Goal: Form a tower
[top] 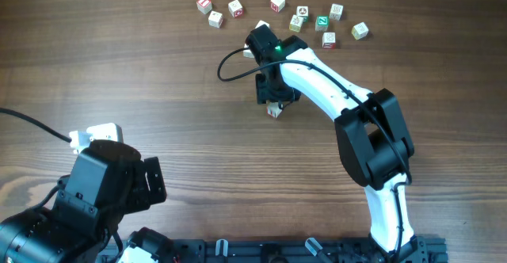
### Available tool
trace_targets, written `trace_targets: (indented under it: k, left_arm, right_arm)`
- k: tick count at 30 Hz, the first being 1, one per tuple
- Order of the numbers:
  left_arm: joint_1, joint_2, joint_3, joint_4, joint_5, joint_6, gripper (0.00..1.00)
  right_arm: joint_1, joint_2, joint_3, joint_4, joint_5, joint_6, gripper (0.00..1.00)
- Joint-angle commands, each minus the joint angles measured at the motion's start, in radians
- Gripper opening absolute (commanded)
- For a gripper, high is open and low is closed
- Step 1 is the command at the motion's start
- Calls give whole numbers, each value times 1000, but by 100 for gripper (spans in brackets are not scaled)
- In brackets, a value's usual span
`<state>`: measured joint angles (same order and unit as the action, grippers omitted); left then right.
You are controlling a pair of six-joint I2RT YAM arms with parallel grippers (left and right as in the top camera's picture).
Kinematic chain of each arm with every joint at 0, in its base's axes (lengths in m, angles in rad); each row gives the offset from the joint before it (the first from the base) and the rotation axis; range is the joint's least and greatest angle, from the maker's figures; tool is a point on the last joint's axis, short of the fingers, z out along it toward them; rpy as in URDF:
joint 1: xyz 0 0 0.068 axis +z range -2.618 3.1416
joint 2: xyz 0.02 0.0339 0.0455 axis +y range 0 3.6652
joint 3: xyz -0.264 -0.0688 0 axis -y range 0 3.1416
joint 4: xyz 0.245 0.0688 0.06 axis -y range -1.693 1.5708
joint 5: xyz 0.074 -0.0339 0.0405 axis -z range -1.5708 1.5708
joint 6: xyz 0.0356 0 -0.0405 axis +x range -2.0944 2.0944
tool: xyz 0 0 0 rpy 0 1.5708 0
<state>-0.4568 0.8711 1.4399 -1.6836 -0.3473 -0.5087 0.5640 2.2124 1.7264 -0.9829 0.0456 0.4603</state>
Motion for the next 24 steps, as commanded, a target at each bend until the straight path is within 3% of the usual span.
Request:
trace_targets:
  k: [1, 6, 14, 16, 19, 24]
  left_arm:
    - [5, -3, 0, 0, -17, 16, 100]
    - [5, -3, 0, 0, -17, 16, 100]
    - [5, -3, 0, 0, -17, 15, 100]
    - [5, -3, 0, 0, -17, 15, 100]
    - [5, -3, 0, 0, -17, 15, 100]
    - [5, -3, 0, 0, -17, 16, 100]
  right_arm:
    - [-1, 22, 29, -2, 6, 11, 57]
    - [-1, 22, 37, 5, 61, 8, 57]
    - [-4, 23, 37, 31, 82, -347, 66]
    - [-15, 23, 35, 31, -26, -445, 62]
    - [-38, 23, 34, 48, -74, -456, 43]
    - [-48, 23, 32, 42, -74, -413, 40]
